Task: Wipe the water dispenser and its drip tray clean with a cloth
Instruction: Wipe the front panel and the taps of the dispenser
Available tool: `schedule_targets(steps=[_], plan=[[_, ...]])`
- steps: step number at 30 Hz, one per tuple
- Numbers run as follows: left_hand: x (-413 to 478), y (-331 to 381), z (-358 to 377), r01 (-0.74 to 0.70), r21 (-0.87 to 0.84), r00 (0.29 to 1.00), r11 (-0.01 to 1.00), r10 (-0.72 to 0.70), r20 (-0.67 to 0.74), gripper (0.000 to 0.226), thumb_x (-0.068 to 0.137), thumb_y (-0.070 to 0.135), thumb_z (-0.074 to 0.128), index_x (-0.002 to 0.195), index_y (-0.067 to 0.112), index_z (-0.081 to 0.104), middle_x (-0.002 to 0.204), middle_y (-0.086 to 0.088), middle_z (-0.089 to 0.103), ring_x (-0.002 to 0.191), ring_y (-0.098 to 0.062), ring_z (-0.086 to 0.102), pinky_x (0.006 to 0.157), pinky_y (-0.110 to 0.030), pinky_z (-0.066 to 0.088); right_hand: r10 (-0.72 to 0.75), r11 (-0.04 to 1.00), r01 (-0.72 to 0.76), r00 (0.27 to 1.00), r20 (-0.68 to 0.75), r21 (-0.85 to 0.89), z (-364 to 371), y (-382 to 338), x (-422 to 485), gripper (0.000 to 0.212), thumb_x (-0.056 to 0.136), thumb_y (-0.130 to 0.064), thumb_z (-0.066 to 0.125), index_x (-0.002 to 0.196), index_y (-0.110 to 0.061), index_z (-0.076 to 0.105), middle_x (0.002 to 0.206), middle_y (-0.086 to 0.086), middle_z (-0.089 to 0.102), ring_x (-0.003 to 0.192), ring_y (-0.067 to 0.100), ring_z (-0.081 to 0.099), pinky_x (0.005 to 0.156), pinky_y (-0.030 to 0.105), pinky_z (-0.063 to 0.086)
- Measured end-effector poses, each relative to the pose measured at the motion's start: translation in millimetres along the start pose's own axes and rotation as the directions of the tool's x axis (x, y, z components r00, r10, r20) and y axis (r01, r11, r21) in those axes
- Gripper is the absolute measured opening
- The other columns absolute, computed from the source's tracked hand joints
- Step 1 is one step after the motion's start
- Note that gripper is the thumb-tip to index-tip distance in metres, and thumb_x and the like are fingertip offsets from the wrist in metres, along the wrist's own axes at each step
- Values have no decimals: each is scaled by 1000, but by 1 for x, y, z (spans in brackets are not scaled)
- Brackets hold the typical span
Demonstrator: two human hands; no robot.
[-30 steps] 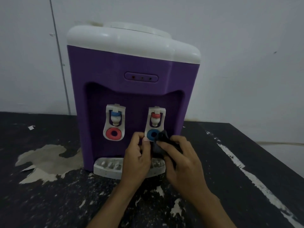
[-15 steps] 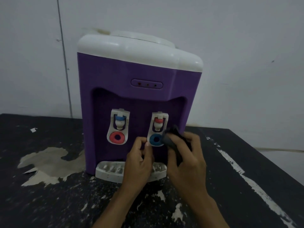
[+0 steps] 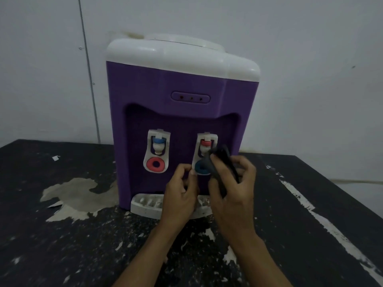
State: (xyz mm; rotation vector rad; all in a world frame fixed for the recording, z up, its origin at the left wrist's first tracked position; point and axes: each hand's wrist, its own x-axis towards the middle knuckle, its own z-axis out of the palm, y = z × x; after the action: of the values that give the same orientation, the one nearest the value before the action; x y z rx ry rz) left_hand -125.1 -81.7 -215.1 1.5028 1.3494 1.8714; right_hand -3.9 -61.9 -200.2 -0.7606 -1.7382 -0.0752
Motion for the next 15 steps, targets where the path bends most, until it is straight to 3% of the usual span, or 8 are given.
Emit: schedule_targets(steps=[2,5,7,9,11,15], plan=[[0,0,0,-11,16,1000,1000,11,-11,16,106,32,45,101,22,57,60,-13,54,47,-18,44,44,-37,36,14,1000,-13,1000,11,-12,1,3,6,45,96,-15,56,141,-23,56,139,17,39,122,28,47,100,33,49],[0,-3,0,-22,47,999,999,23,-30,16,106,28,45,100,20,58,58,3,53,48,-11,44,45,-32,37,24,992,-4,988,155,-125,2,14,-7,52,101,-28,44,150,-42,36,129,11,49,99,25,58,76,43,58],[0,-4,0,-24,49,999,998,25,-28,16,105,30,45,99,21,58,57,5,53,47,-10,45,45,-34,37,28,986,8,976,214,-164,-1,17,-21,56,99,-32,44,150,-51,27,114,4,50,75,15,55,60,31,55],[0,-5,0,-30,60,999,998,31,-28,17,105,32,45,99,23,57,58,3,54,47,-10,45,44,-35,38,53,990,-23,975,217,-140,-6,12,-24,59,97,-25,57,147,-48,36,103,-2,45,65,3,46,54,9,42],[-1,-4,-1,-34,47,999,998,35,-19,17,105,34,44,100,25,58,57,-2,54,46,-15,45,43,-38,37,60,993,-45,987,146,-108,-9,2,-12,55,93,-22,62,143,-38,47,98,-4,41,63,-1,43,48,4,35],[-1,-3,-1,-41,28,999,999,42,-20,18,104,37,44,99,26,57,62,-20,55,47,-32,47,43,-49,39,28,997,-28,1000,-13,-70,-7,-16,33,44,94,-30,62,137,-27,56,101,-1,40,65,2,40,51,3,35]])
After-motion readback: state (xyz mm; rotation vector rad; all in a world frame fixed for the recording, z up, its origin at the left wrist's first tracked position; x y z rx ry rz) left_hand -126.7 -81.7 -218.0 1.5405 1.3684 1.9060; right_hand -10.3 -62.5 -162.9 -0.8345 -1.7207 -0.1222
